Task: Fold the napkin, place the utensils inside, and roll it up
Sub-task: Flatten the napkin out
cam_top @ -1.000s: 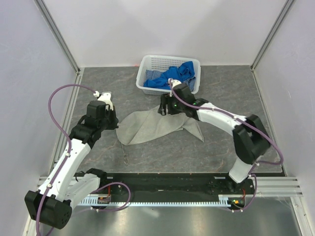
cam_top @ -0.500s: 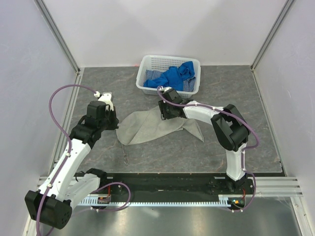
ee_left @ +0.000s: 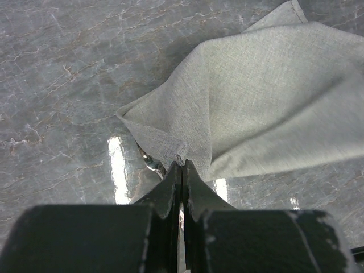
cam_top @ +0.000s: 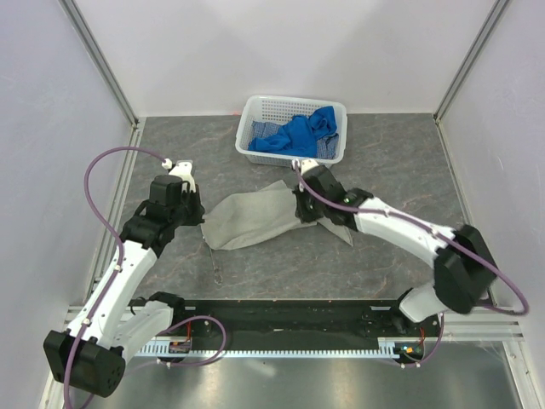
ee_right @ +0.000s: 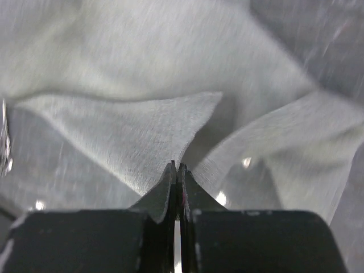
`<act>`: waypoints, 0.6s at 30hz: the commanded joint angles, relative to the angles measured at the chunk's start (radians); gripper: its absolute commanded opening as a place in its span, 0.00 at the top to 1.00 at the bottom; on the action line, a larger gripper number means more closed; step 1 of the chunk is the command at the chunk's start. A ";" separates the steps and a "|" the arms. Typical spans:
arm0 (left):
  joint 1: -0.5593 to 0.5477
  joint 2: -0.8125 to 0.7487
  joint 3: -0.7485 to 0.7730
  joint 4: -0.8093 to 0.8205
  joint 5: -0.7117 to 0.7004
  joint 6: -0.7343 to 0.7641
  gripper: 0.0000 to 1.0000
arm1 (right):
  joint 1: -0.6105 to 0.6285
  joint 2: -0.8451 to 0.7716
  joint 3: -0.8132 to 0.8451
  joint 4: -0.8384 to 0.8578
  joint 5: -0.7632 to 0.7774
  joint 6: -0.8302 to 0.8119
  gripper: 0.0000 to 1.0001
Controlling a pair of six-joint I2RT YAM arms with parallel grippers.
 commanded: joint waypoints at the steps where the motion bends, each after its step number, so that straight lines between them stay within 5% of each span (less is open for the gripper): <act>1: 0.016 0.002 -0.002 0.019 -0.027 0.031 0.98 | 0.067 -0.126 -0.243 -0.153 -0.045 0.119 0.93; 6: 0.023 0.015 0.001 0.021 -0.012 0.032 0.98 | 0.103 -0.324 -0.382 -0.229 -0.096 0.205 0.49; 9: 0.026 0.028 0.003 0.021 0.003 0.034 0.98 | 0.102 -0.387 -0.328 -0.221 -0.025 0.205 0.34; 18: 0.026 0.027 0.000 0.021 0.016 0.037 0.98 | 0.100 -0.076 -0.109 -0.089 0.064 0.106 0.36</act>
